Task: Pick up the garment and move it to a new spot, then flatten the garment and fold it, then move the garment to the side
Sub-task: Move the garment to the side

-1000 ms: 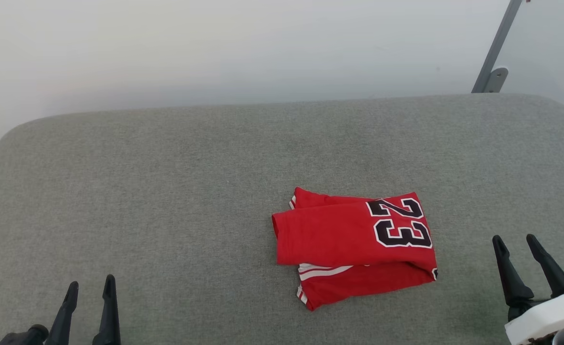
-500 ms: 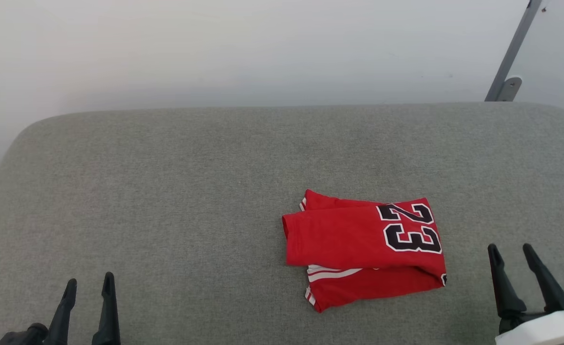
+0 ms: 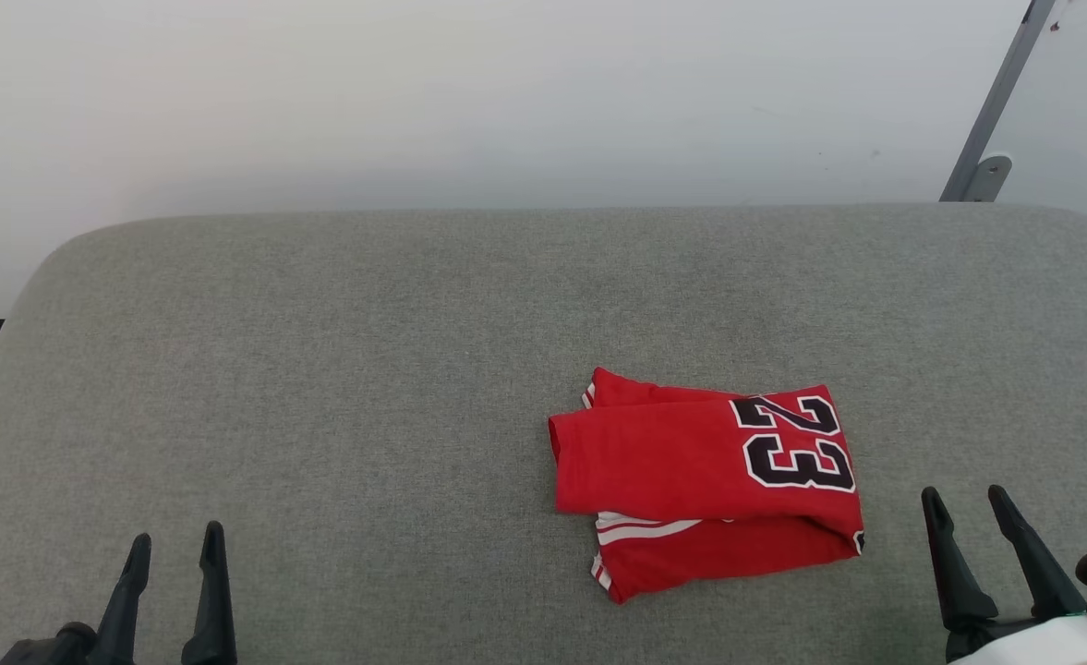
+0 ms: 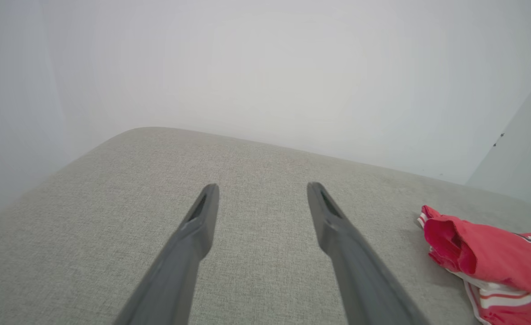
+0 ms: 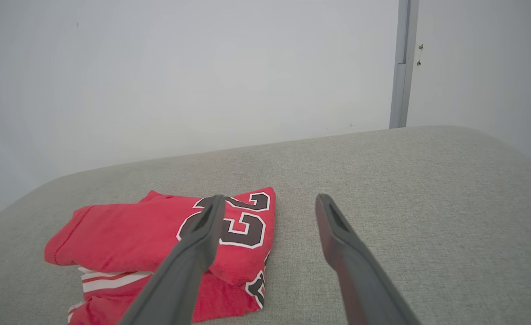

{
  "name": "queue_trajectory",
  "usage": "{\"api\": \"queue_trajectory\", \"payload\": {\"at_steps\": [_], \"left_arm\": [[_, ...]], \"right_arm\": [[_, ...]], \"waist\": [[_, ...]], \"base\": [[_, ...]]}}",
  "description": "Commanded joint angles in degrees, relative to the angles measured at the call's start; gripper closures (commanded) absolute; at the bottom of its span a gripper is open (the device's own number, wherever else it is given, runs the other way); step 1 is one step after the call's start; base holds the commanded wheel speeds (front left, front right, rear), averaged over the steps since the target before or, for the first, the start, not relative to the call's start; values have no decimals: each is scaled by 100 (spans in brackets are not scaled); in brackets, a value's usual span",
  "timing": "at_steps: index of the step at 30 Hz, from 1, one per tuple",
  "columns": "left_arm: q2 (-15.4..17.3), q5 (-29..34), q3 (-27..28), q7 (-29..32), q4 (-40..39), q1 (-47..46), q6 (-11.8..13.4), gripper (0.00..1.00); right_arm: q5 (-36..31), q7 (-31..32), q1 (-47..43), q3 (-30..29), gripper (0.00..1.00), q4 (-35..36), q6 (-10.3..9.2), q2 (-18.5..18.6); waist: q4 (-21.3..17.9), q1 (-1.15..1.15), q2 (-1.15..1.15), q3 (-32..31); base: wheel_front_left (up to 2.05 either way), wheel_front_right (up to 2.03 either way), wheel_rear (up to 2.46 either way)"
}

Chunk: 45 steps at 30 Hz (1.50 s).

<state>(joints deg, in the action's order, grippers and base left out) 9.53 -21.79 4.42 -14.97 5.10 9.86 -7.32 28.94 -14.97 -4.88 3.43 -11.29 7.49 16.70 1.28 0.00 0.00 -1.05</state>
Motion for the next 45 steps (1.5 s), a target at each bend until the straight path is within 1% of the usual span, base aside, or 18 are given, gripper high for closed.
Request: {"api": "queue_trajectory", "payload": {"at_steps": [1, 16, 20, 23, 26, 30, 31, 38, 41, 45], "left_arm": [[1, 7, 12, -28, -27, 62, -22, 0], [-81, -6, 14, -28, -125, 58, -22, 0], [-97, -8, -14, -28, -139, 48, -22, 0], [-99, -18, -21, -28, -158, 26, -22, 0], [-78, -23, -37, -28, -180, 7, -22, 0], [-37, -28, -105, -28, -209, -41, -22, 0], [-19, -47, -135, -28, -234, -91, -22, 0], [34, -57, -297, -29, -226, -311, -22, 0], [42, -70, -393, -29, -205, -445, -22, 0], [54, -85, -525, -28, -134, -622, -22, 0]], "right_arm": [[-41, -25, -41, 9, 0, 28, 0, 14], [-20, -25, -18, 30, 0, 36, 0, 2], [63, -26, 34, 63, 0, -67, 0, -6], [184, -26, 179, 197, 0, -228, 0, 110], [369, 162, 409, 445, 0, -397, 0, 302], [715, 714, 777, 794, 0, -432, 0, 664], [917, 1129, 977, 941, 0, -435, 0, 871], [1421, 2602, 1753, 1351, 0, -409, 0, 1557], [1618, 3235, 2044, 1491, 0, -453, 0, 1753], [1845, 4085, 2348, 1668, 0, -527, 0, 1921]], "waist": [[2, 0, 0, -1], [54, 0, 0, -1], [63, 0, 0, 2], [65, 0, 0, 19], [73, 0, 0, 46], [123, 0, 0, 157], [154, 0, 0, 256], [335, 0, 0, 670], [451, 0, 0, 839], [615, 0, 0, 1042]], "base": [[0, 0, 0], [0, 0, 0], [0, 0, 0], [0, 0, 0], [0, 0, 0], [0, 0, 0], [0, 0, 0], [0, 0, 0], [0, 0, 0], [0, 0, 0]]}}
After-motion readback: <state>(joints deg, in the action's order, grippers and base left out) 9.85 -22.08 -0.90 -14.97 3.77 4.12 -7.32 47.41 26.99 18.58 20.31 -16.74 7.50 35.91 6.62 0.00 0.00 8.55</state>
